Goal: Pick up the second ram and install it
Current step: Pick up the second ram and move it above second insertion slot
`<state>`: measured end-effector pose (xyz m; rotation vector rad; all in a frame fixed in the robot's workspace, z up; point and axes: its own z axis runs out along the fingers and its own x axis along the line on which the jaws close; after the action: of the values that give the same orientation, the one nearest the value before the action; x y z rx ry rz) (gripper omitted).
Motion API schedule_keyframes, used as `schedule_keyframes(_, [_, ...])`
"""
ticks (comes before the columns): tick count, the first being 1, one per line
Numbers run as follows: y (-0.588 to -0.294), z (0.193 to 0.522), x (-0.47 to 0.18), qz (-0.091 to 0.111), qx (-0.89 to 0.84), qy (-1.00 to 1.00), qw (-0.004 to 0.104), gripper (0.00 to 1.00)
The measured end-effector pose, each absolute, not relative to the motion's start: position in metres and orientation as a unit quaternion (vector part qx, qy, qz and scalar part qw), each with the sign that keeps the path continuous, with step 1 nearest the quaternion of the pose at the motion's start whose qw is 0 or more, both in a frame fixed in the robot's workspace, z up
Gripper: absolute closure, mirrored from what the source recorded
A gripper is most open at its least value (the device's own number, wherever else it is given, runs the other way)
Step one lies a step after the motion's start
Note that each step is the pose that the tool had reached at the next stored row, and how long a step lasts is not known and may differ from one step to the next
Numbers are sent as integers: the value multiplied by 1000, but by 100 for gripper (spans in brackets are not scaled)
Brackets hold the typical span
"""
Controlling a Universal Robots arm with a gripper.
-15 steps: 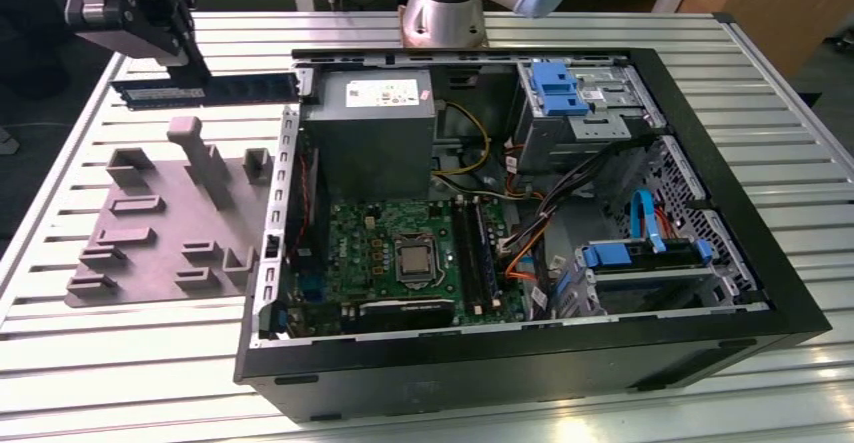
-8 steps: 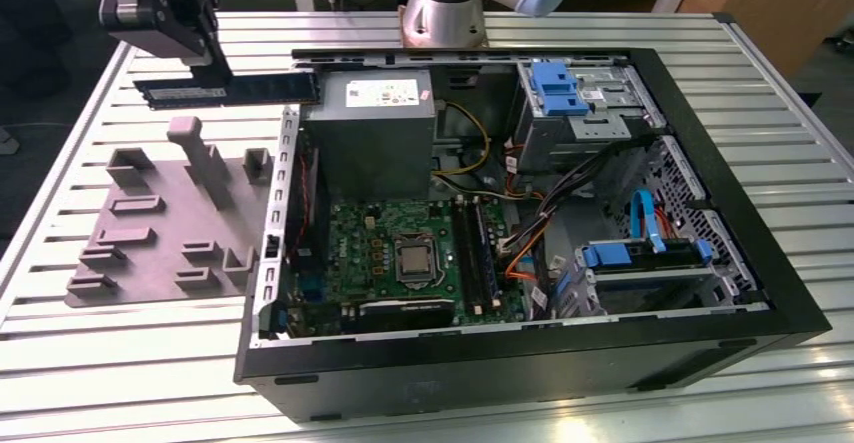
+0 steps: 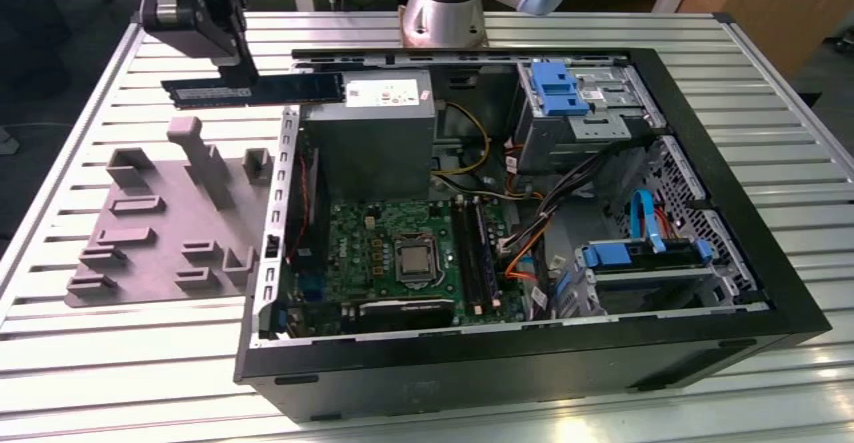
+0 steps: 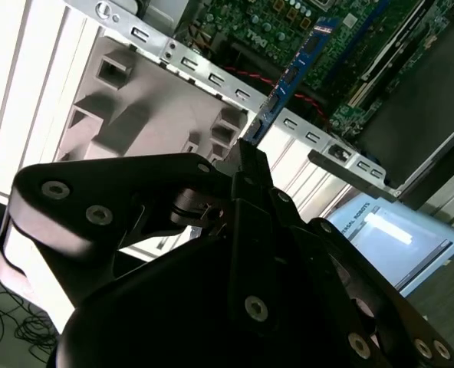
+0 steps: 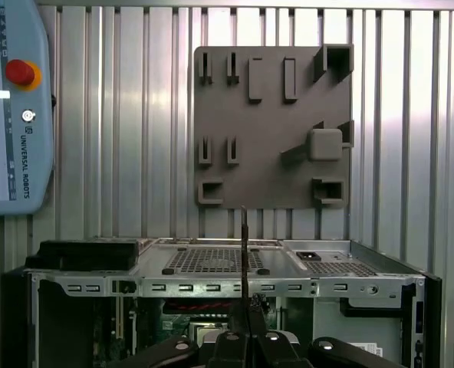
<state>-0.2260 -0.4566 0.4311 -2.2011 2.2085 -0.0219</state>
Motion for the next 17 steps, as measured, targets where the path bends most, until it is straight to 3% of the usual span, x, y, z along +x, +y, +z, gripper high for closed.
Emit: schedule_keyframes(17, [-457,430,-191,-7,-706,708,12,89])
